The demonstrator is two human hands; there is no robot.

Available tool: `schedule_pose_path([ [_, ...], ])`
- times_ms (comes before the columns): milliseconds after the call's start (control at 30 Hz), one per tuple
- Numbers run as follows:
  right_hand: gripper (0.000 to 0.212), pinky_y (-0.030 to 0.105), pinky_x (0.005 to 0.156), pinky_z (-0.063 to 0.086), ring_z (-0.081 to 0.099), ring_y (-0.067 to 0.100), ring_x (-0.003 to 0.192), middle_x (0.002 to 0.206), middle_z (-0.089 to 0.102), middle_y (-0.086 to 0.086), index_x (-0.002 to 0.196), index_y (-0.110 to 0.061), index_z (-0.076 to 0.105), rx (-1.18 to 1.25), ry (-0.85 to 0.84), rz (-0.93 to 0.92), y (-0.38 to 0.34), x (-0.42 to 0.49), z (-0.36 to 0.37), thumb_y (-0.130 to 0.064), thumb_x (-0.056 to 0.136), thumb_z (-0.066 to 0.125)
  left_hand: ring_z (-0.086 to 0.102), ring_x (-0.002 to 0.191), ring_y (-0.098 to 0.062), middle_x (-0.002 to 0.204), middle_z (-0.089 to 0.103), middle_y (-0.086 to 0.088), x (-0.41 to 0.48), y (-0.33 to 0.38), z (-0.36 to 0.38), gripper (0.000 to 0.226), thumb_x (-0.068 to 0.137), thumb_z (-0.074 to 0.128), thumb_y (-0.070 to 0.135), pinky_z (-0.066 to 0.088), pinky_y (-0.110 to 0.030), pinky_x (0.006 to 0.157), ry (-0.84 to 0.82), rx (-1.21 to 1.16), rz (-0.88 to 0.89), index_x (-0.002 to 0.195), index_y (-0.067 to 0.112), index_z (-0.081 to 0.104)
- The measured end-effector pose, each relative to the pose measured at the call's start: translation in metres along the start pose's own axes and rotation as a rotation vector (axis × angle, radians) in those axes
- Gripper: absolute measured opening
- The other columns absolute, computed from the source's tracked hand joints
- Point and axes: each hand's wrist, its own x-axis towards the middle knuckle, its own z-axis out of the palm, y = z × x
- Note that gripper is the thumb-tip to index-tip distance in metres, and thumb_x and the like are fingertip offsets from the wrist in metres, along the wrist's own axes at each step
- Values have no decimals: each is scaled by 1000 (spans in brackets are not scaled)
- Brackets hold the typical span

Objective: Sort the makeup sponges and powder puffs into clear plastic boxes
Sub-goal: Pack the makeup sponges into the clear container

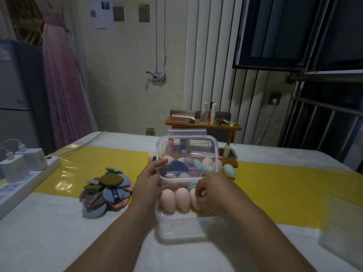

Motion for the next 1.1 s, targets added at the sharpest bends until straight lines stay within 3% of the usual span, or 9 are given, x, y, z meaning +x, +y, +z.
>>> schedule_pose_path([
  [100,18,25,68,46,60,20,88,101,65,0,97,-25,76,19,25,-3,2,0,1,-20,88,60,71,90,-21,117,65,-6,1,-1,-1,67,77,33,-14,57,-28,59,3,15,18,100,31,76],
  [233,13,27,71,50,58,18,86,99,65,-2,93,-26,72,80,70,15,4,0,3,-20,87,62,68,100,-28,119,65,-5,3,-4,-2,64,80,34,-11,59,-34,66,-1,19,14,103,32,75],
  [400,11,24,65,49,55,10,81,94,62,-8,86,-30,68,136,73,44,8,3,7,-20,82,69,68,97,-28,118,65,-5,3,-3,-2,64,80,33,-12,55,-27,55,0,12,12,102,31,75],
  [533,6,23,64,51,57,8,78,86,62,-11,86,-29,68,239,121,60,12,4,10,-24,84,65,67,99,-28,117,64,-6,2,-3,-2,65,79,32,-13,55,-27,55,3,7,14,101,30,76],
  [700,15,16,59,42,59,4,76,79,65,-12,77,-33,66,441,299,80,22,6,10,-22,88,65,67,95,-25,116,64,-6,2,-1,-2,65,80,32,-13,54,-24,52,4,37,28,102,30,76],
  [867,14,20,60,46,59,1,73,76,66,-14,77,-26,69,575,526,184,43,11,12,-15,86,67,68,92,-23,114,66,-5,1,-1,-2,62,82,33,-12,53,-24,53,13,20,30,101,29,76],
  [1000,22,23,63,42,59,13,85,97,67,-7,91,-31,66,542,556,318,67,18,23,-11,94,56,70,89,-25,110,69,-3,0,1,-2,63,80,34,-13,54,-25,52,24,4,25,101,29,76],
  [1100,39,34,92,46,51,26,119,137,51,5,130,-24,59,350,389,456,87,22,35,-8,95,51,72,84,-22,108,69,-3,-2,4,0,62,81,34,-14,54,-26,53,21,-1,20,101,28,76],
])
